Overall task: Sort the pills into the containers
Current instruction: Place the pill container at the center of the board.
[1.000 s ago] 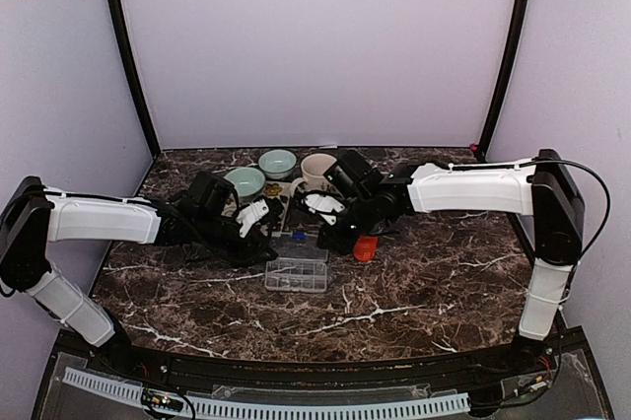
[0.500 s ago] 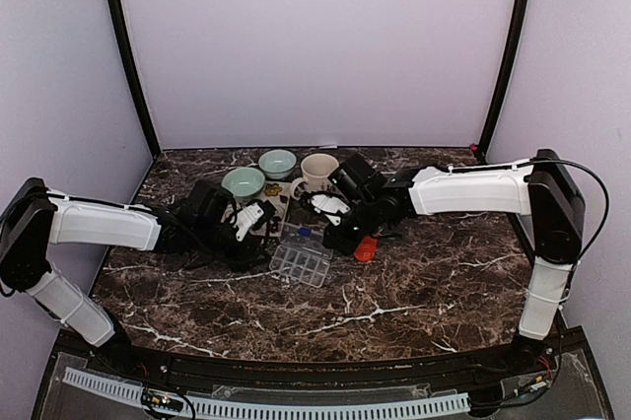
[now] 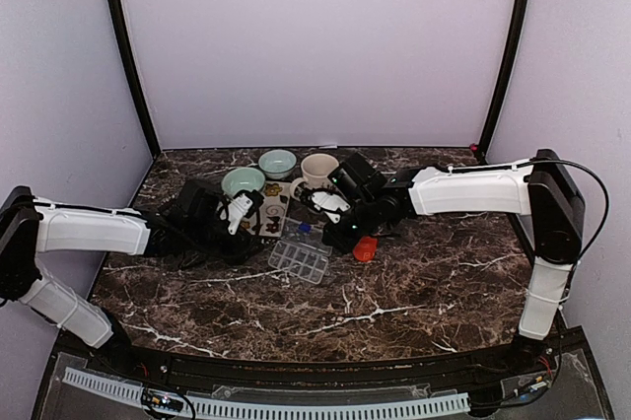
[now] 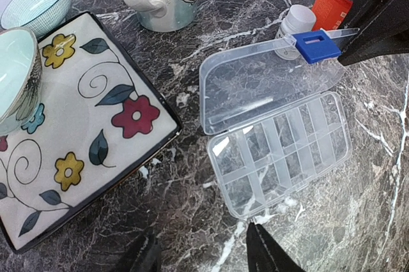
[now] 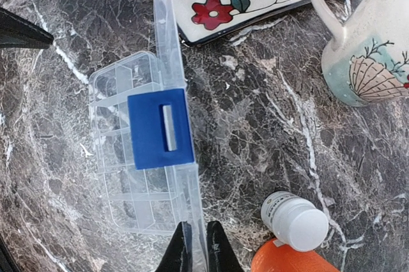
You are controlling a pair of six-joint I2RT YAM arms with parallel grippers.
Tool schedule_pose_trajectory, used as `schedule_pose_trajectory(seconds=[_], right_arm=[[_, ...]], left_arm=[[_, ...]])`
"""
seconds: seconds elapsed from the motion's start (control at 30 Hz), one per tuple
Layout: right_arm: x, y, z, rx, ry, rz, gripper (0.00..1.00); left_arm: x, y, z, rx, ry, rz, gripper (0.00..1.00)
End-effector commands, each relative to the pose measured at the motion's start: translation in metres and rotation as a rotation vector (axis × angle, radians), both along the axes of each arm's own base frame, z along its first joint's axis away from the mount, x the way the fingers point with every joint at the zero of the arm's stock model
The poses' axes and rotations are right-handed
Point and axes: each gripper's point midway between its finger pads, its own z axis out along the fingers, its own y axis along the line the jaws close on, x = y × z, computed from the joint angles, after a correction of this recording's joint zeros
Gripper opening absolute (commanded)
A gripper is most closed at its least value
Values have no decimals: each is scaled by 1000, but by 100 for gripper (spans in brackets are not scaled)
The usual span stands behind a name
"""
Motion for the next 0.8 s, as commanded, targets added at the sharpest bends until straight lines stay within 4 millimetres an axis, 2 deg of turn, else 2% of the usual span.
schedule_pose_trajectory(seconds=[0.0, 0.3, 0.57, 0.67, 0.77], right_arm=[[11, 1, 5, 28, -34, -42, 6], [13, 6, -3, 6, -10, -43, 7], [12, 8, -14, -17, 10, -22, 8], [15, 10, -14, -22, 6, -21, 13], [16, 10, -13, -22, 2, -23, 24]], left_arm=[[0, 2, 9, -61, -7, 44, 49], [-8, -1, 2, -88, 23, 23, 49], [-6, -5, -1, -97, 40, 22, 49], [-6, -6, -3, -96, 48, 22, 49], [-6, -8, -4, -96, 56, 18, 49]])
